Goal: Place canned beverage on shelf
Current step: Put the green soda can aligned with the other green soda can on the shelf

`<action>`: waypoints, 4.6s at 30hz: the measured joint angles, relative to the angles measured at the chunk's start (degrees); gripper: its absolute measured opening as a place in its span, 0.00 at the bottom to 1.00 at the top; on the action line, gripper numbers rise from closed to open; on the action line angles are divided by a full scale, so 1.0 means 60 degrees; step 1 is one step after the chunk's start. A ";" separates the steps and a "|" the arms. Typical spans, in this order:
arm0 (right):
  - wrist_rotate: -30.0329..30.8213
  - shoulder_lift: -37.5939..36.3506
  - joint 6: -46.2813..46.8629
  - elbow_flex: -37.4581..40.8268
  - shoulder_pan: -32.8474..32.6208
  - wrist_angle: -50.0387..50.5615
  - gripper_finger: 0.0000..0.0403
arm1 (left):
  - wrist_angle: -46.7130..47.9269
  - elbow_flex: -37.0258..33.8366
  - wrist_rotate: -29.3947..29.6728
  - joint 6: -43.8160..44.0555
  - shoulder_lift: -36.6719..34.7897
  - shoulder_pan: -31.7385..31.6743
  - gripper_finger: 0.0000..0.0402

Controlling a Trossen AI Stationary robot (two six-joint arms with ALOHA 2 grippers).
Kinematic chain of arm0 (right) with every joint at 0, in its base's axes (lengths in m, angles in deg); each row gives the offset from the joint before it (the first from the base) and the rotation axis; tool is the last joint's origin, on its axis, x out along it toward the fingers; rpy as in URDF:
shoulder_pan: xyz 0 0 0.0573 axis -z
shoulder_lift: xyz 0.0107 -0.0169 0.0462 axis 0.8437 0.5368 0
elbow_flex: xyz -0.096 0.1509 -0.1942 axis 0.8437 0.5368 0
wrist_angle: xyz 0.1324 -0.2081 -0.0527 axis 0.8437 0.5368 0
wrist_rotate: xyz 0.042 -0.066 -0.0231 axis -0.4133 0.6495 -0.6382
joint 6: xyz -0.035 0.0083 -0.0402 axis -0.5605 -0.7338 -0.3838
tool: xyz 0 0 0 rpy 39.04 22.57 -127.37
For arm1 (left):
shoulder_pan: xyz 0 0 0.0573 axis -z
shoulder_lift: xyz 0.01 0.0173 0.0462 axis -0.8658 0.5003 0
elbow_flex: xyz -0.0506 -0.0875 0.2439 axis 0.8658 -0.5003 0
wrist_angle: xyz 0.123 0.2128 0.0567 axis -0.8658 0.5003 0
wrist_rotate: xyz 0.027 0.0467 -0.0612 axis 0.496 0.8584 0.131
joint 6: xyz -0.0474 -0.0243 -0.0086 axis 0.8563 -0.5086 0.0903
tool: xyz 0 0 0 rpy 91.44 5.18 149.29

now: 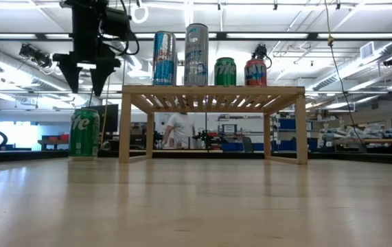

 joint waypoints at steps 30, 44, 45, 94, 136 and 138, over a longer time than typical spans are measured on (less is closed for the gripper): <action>-0.0062 0.0000 -0.0239 0.0000 -0.0004 0.0007 0.94 | 0.0126 0.0000 -0.1233 -0.0237 0.1501 -0.0486 0.99; -0.0076 0.0000 -0.0236 0.0000 -0.0004 0.0004 0.94 | 0.0168 0.0000 -0.1868 -0.0340 0.1501 -0.0786 0.99; -0.0076 0.0000 -0.0224 0.0000 -0.0004 0.0005 0.94 | 0.0172 0.0000 -0.1871 -0.0340 0.1501 -0.0786 0.99; 0.0098 0.0000 0.0284 0.0000 0.0011 0.0000 0.94 | 0.0334 0.0000 -0.2065 -0.1246 0.2246 -0.0705 0.74; 0.0195 0.0000 0.0251 0.0000 0.0024 0.0000 0.94 | 0.1457 -0.0007 -0.2473 -0.1757 0.1760 -0.0234 0.68; 0.0197 0.0000 0.0251 0.0000 0.0022 0.0002 0.94 | 0.1470 -0.0007 -0.2482 -0.1753 0.1782 -0.0243 0.68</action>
